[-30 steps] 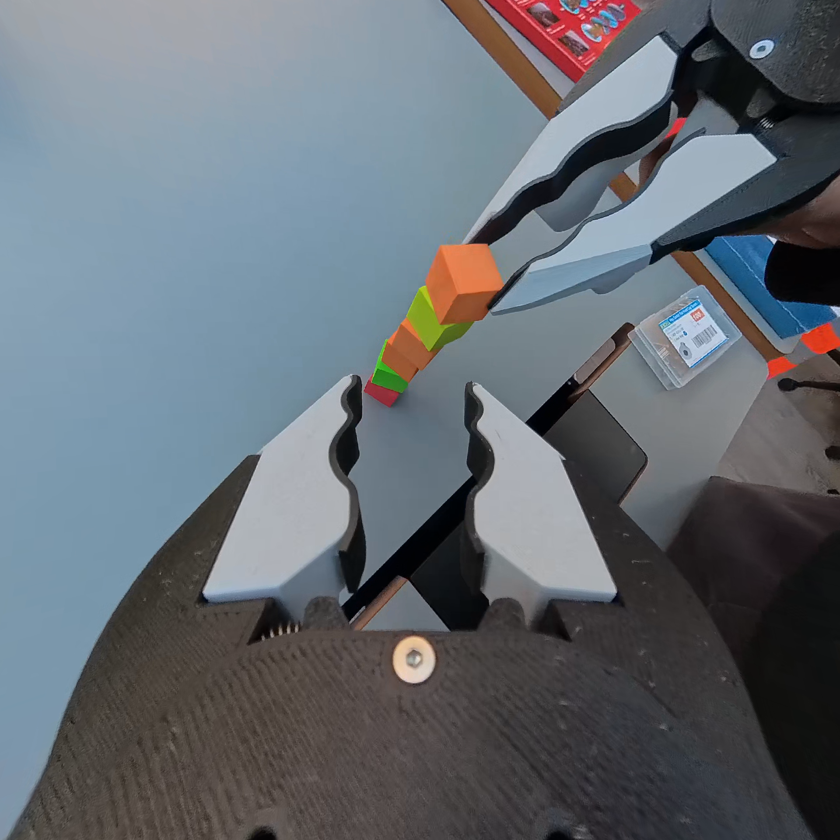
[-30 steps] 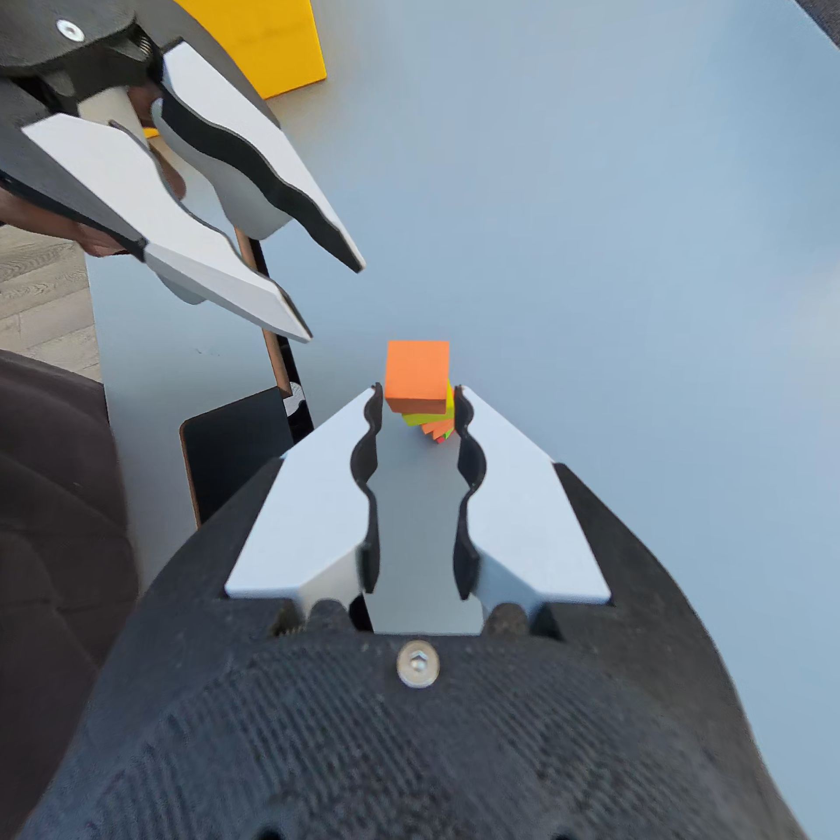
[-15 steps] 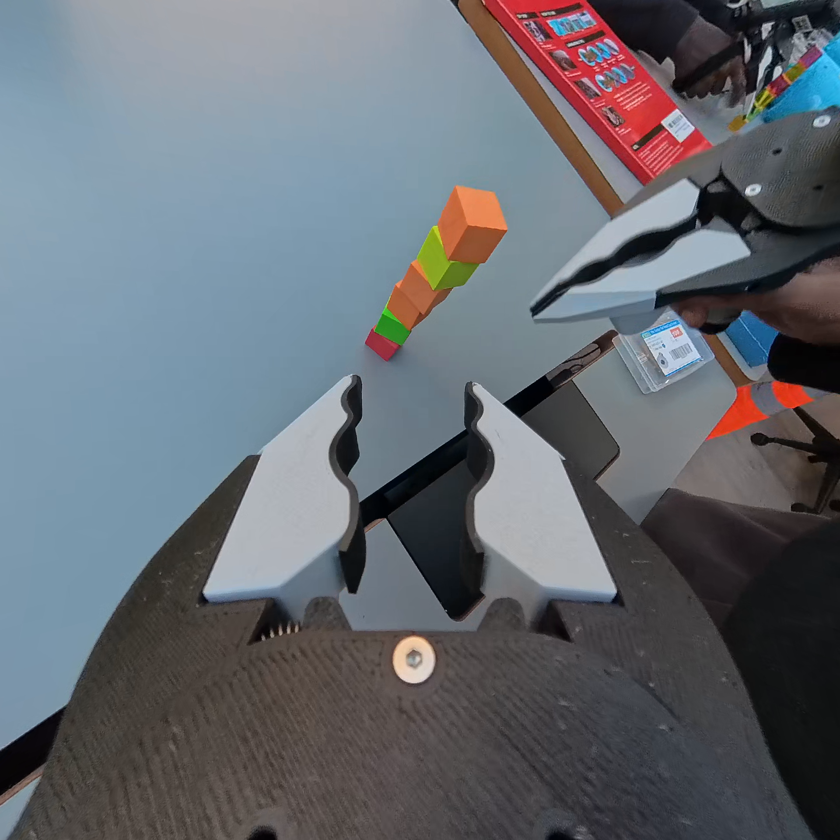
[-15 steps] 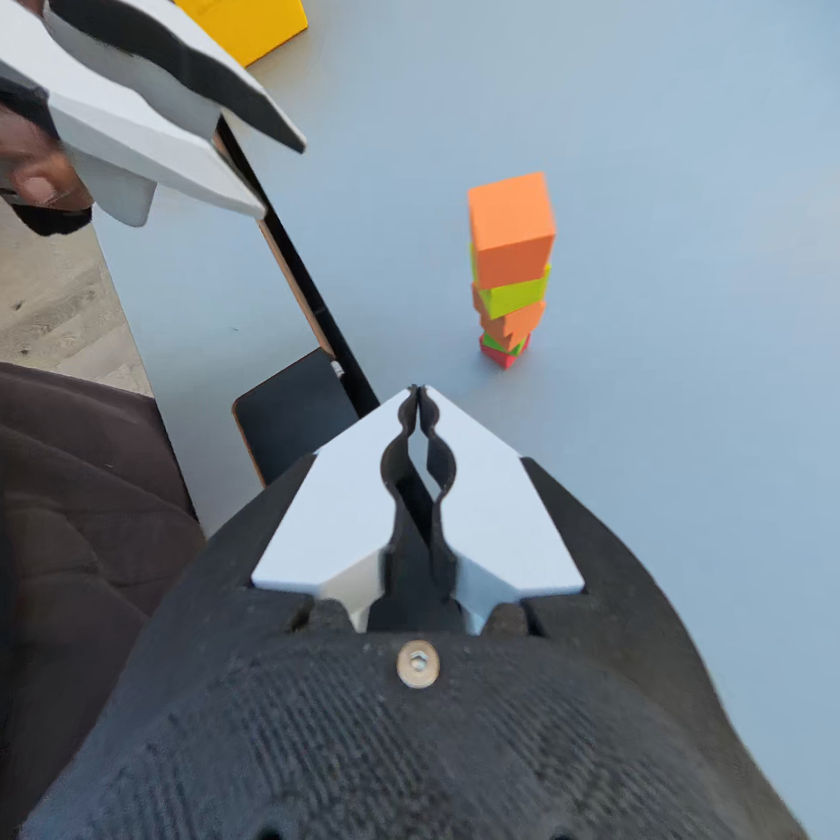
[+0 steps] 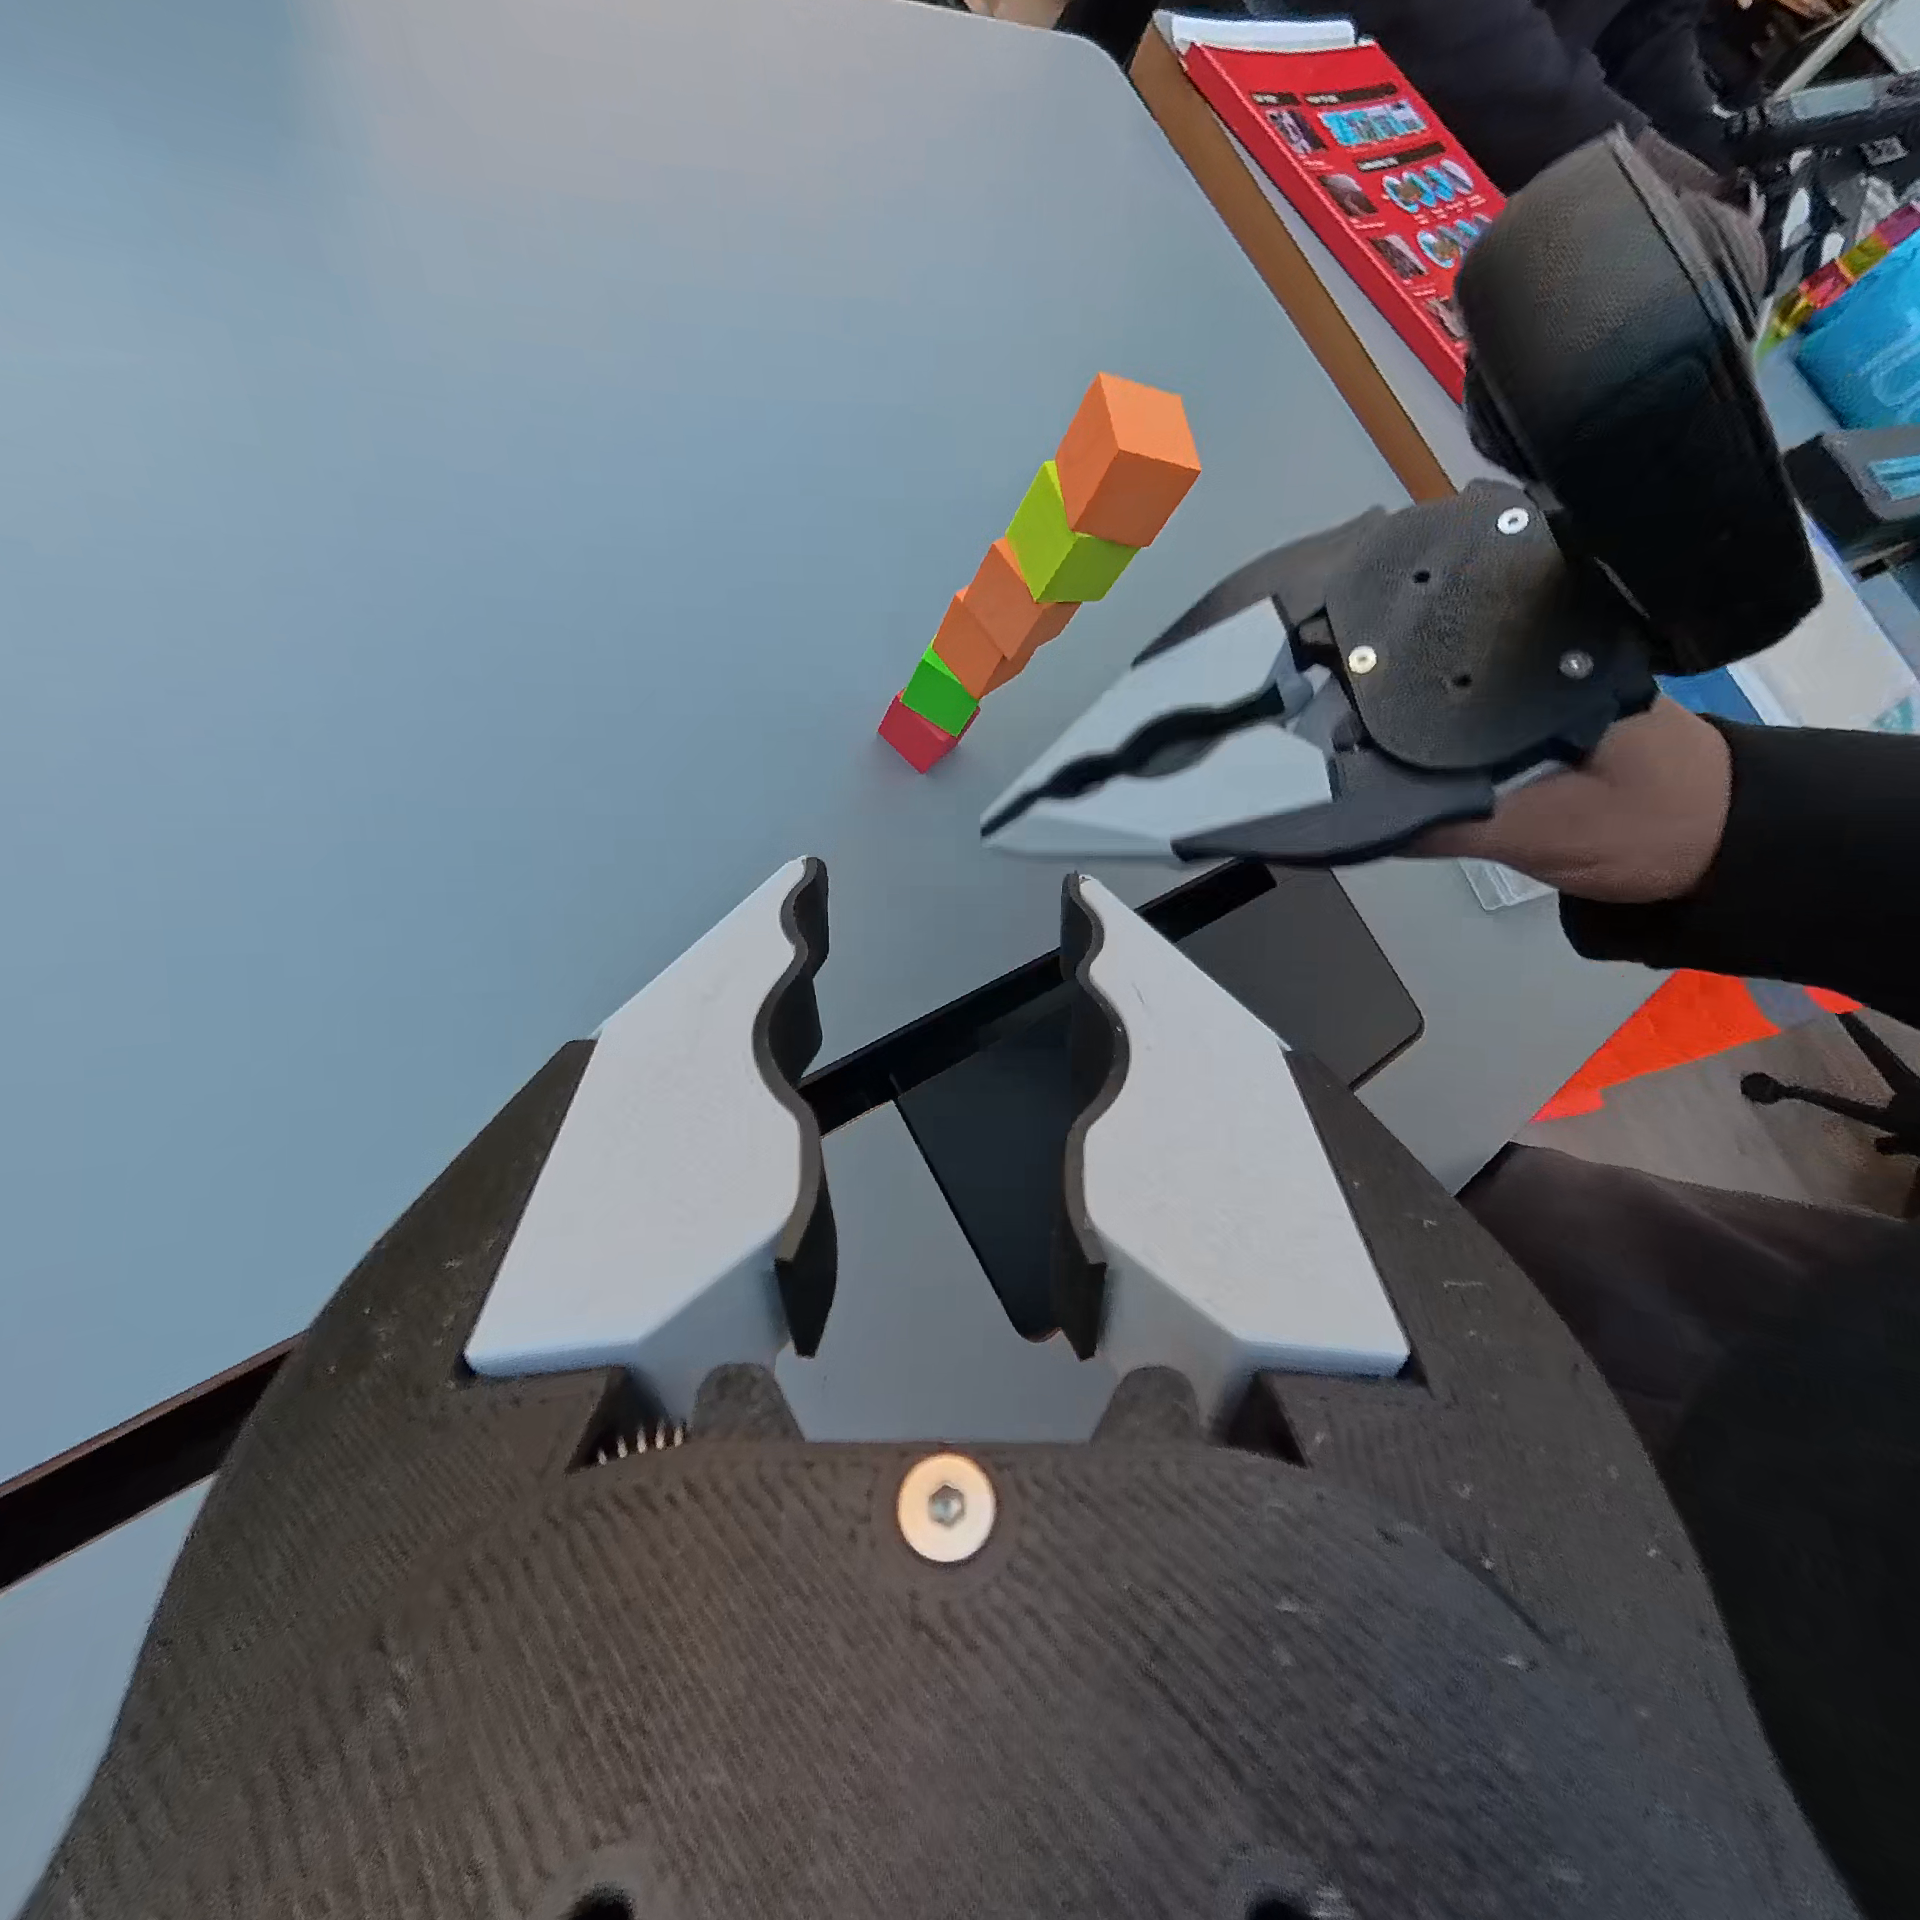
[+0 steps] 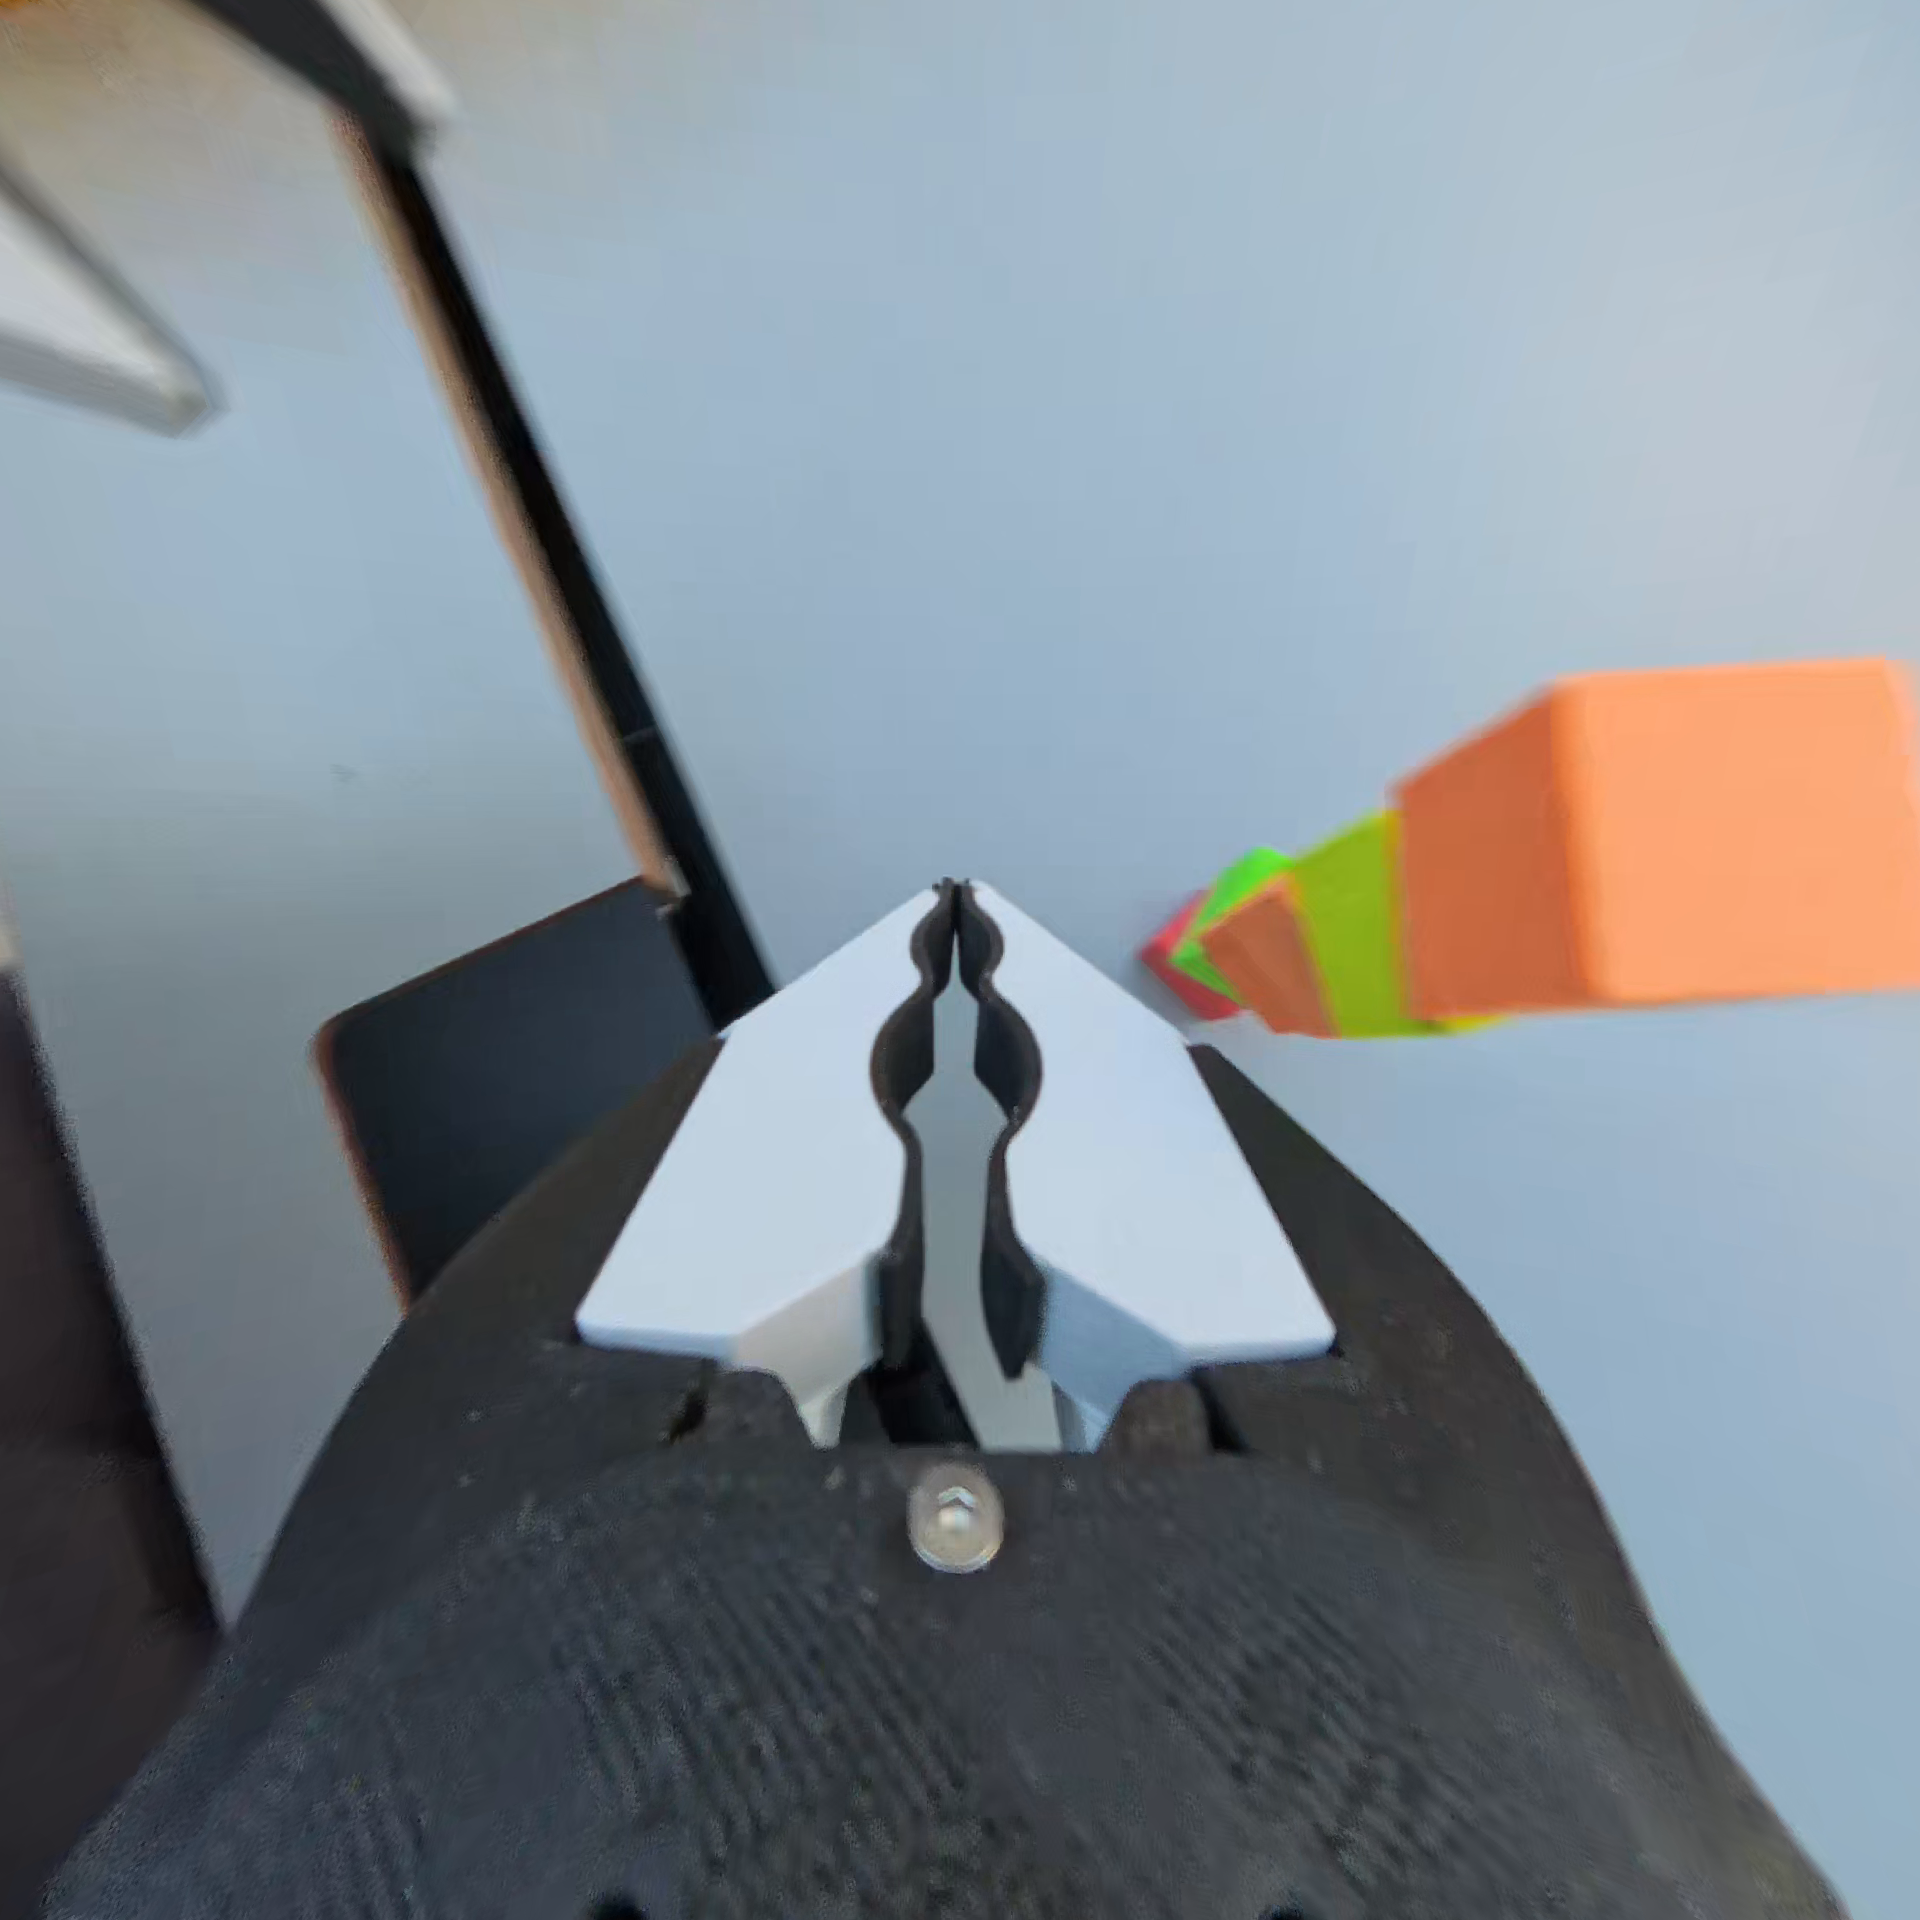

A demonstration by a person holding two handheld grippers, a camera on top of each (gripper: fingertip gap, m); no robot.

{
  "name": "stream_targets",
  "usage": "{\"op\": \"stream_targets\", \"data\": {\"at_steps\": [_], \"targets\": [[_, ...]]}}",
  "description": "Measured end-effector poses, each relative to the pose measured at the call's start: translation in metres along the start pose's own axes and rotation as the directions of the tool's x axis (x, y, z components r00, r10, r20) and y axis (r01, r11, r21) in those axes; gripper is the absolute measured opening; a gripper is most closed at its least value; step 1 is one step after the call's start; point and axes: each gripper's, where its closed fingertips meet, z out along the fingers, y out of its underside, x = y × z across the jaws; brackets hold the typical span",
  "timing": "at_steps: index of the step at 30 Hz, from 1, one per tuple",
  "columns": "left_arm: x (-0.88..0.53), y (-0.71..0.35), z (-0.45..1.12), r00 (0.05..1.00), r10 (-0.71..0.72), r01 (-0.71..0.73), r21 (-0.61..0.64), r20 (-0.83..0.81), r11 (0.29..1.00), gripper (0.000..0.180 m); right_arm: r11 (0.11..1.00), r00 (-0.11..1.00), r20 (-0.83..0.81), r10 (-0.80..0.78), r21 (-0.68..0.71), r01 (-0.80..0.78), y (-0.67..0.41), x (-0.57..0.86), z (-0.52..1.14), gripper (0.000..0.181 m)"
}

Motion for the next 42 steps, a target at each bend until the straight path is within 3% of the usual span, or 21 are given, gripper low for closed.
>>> {"op": "stream_targets", "data": {"at_steps": [3,5,15,23,34,42], "targets": [[-0.004,0.003,-0.008,1.0,-0.021,0.021,0.017,0.019,1.0,0.042,0.99,0.966,-0.22,0.139,0.053,-0.131,0.002,0.064,-0.011,0.0],[-0.006,0.005,-0.012,0.999,-0.034,0.033,0.024,0.028,0.999,0.042,0.979,0.943,-0.263,0.205,0.066,-0.195,0.009,0.08,-0.021,0.0],[-0.005,0.0,-0.009,0.998,-0.061,0.06,0.048,0.012,0.997,0.041,0.948,0.945,-0.092,0.314,-0.02,-0.317,0.071,0.022,-0.047,0.0],[0.011,-0.007,0.011,0.999,-0.018,0.019,0.013,-0.039,1.0,0.041,0.894,0.891,-0.082,0.446,0.002,-0.447,0.099,0.014,-0.063,0.0],[0.019,-0.008,0.025,0.998,0.004,-0.006,-0.024,-0.064,1.0,0.041,0.957,0.954,-0.113,0.277,-0.063,-0.285,0.099,0.013,-0.041,0.029],[0.017,0.0,0.032,0.998,-0.009,0.005,-0.064,-0.065,0.998,0.041,0.984,0.986,-0.025,0.164,-0.071,-0.165,0.08,0.015,-0.015,0.027]]}}
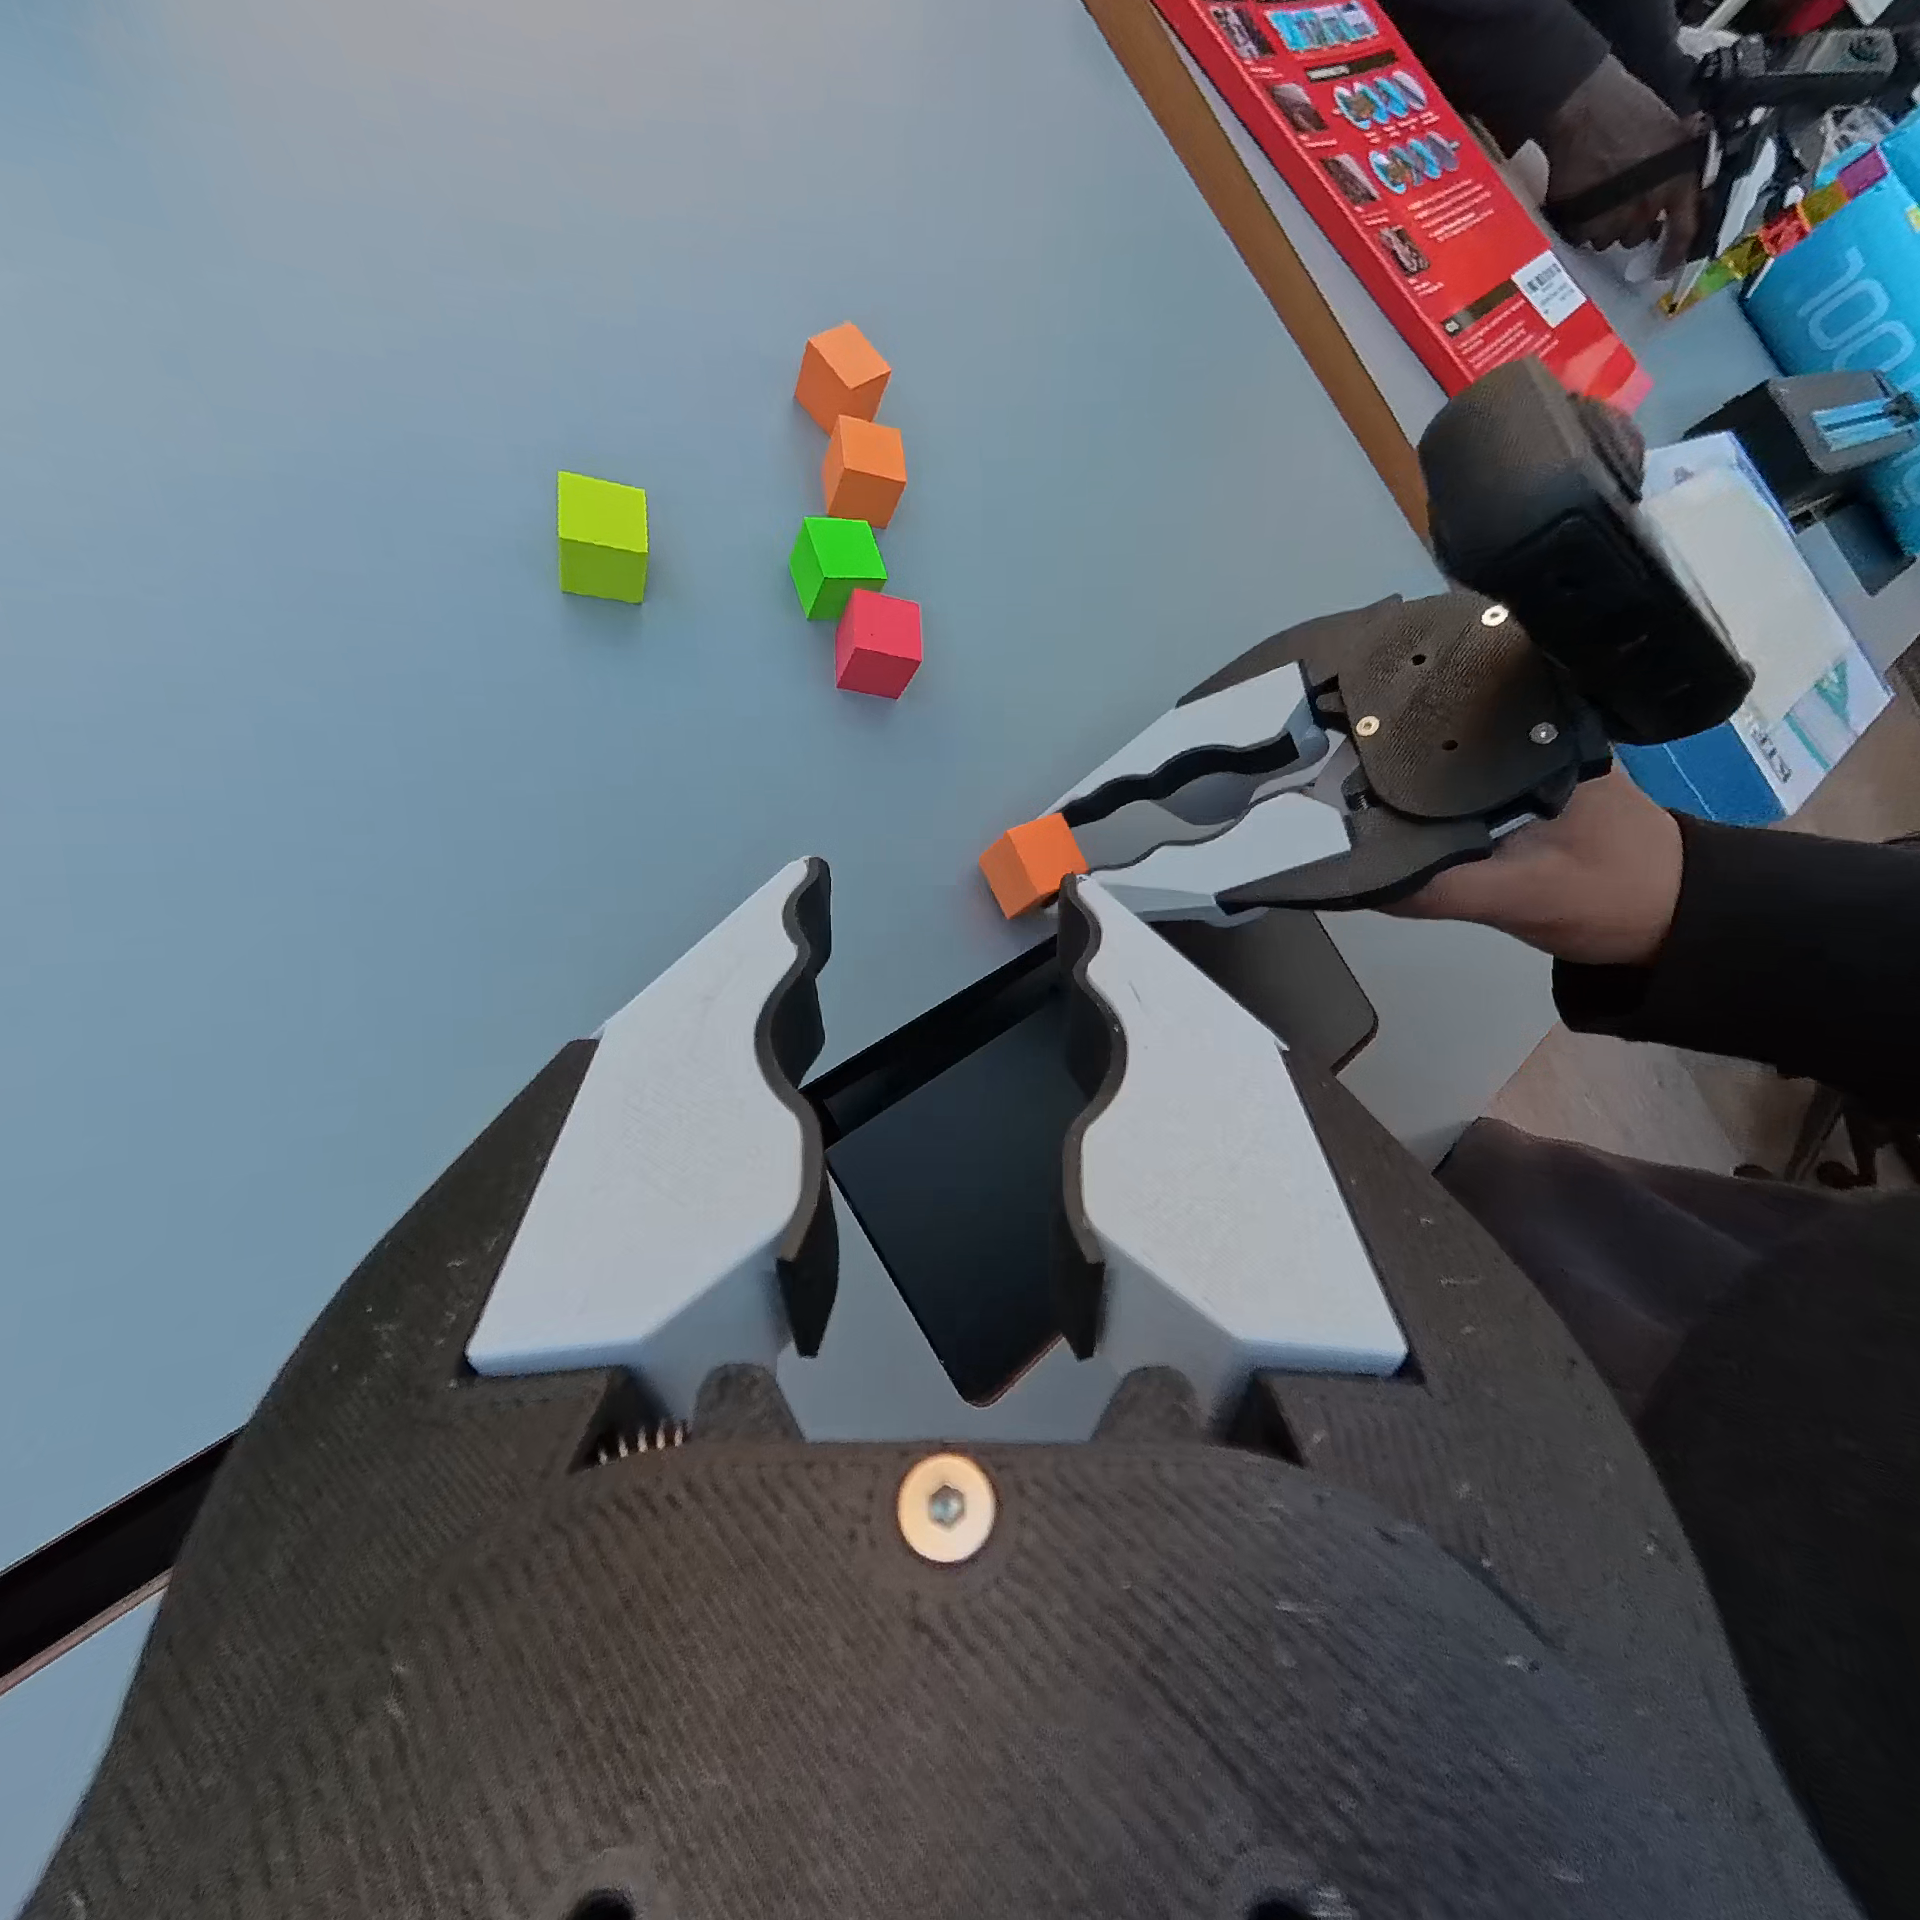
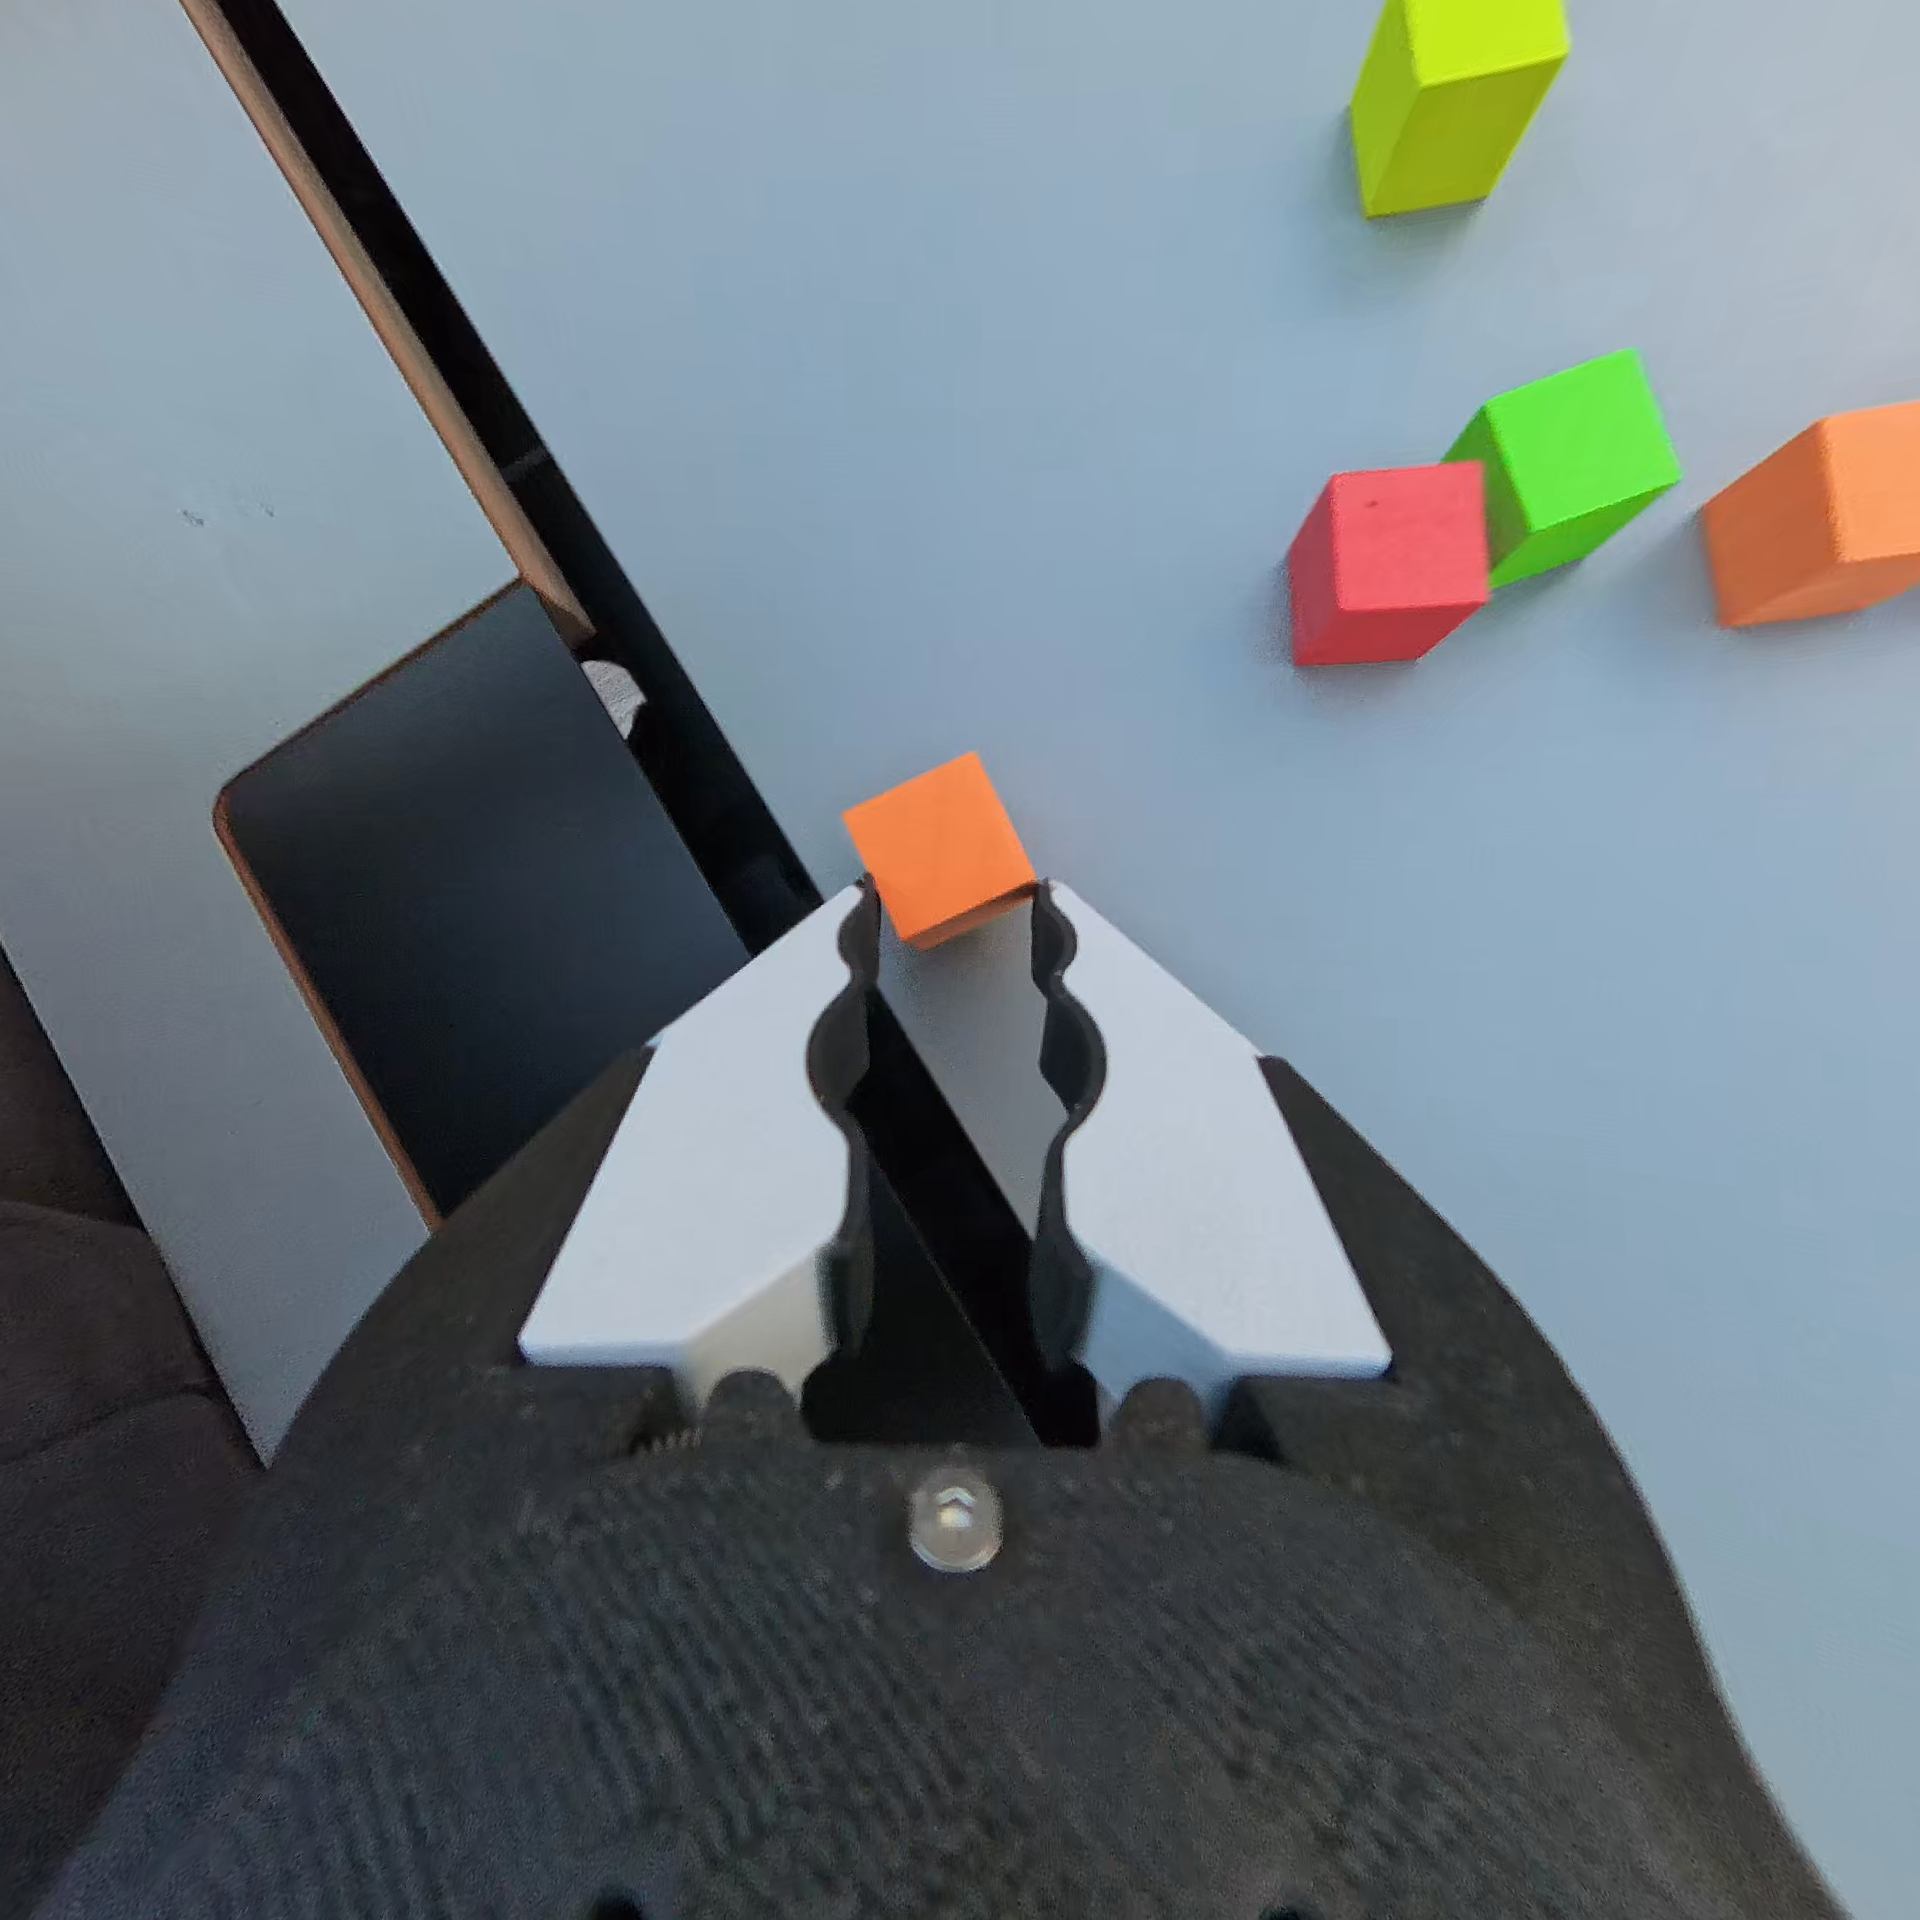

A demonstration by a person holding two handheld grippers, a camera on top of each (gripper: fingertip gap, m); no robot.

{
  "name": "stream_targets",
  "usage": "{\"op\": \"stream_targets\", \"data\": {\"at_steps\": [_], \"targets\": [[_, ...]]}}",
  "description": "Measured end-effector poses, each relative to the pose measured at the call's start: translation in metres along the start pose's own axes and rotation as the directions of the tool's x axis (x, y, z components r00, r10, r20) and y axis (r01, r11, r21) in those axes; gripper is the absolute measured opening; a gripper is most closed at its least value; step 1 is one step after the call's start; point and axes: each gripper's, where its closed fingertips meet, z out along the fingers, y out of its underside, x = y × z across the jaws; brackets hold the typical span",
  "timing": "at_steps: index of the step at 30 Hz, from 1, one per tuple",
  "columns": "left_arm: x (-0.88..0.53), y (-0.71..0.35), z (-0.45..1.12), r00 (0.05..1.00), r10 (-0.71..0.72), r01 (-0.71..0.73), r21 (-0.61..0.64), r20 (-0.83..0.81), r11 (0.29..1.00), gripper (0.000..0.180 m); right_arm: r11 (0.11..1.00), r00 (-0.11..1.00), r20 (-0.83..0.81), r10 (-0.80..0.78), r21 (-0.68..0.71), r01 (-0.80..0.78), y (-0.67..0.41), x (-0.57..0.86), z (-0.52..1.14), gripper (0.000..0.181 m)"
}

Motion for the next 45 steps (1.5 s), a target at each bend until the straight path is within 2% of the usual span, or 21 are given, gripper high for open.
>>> {"op": "stream_targets", "data": {"at_steps": [8,16,19,22,23,26,31,38,41,45], "targets": [[0.001,0.009,0.048,0.999,0.005,-0.008,-0.09,-0.034,0.996,0.041,0.979,0.978,-0.116,0.172,0.133,-0.156,-0.01,0.068,-0.05,0.028],[-0.014,-0.001,0.143,0.963,0.252,-0.231,-0.185,0.094,0.955,0.05,0.959,0.963,-0.144,0.227,0.205,-0.195,-0.015,0.093,-0.078,0.028],[-0.022,0.0,0.169,0.95,0.288,-0.256,-0.225,0.123,0.94,0.05,0.959,0.966,-0.139,0.218,0.216,-0.185,-0.016,0.095,-0.077,0.028],[-0.025,0.002,0.18,0.949,0.293,-0.26,-0.243,0.114,0.935,0.036,0.962,0.966,-0.152,0.207,0.209,-0.173,-0.014,0.1,-0.075,0.028],[-0.025,0.003,0.181,0.948,0.302,-0.269,-0.246,0.106,0.931,0.026,0.964,0.966,-0.153,0.207,0.201,-0.174,-0.012,0.101,-0.074,0.028],[-0.02,0.003,0.177,0.939,0.338,-0.315,-0.233,0.065,0.92,0.026,0.965,0.964,-0.16,0.214,0.187,-0.183,-0.005,0.102,-0.071,0.028],[0.018,0.01,0.176,0.925,0.344,-0.371,-0.191,-0.159,0.909,0.026,0.954,0.952,-0.148,0.268,0.176,-0.241,0.01,0.101,-0.066,0.028],[0.044,0.033,0.187,0.797,0.493,-0.584,-0.236,-0.349,0.777,0.026,0.96,0.953,-0.157,0.26,0.152,-0.236,0.021,0.096,-0.068,0.028],[0.042,0.035,0.187,0.772,0.527,-0.621,-0.243,-0.355,0.745,0.029,0.966,0.962,-0.141,0.235,0.139,-0.216,0.019,0.09,-0.066,0.028],[0.029,0.031,0.177,0.79,0.532,-0.606,-0.255,-0.306,0.753,0.033,0.979,0.979,-0.105,0.173,0.125,-0.159,0.01,0.078,-0.059,0.028]]}}
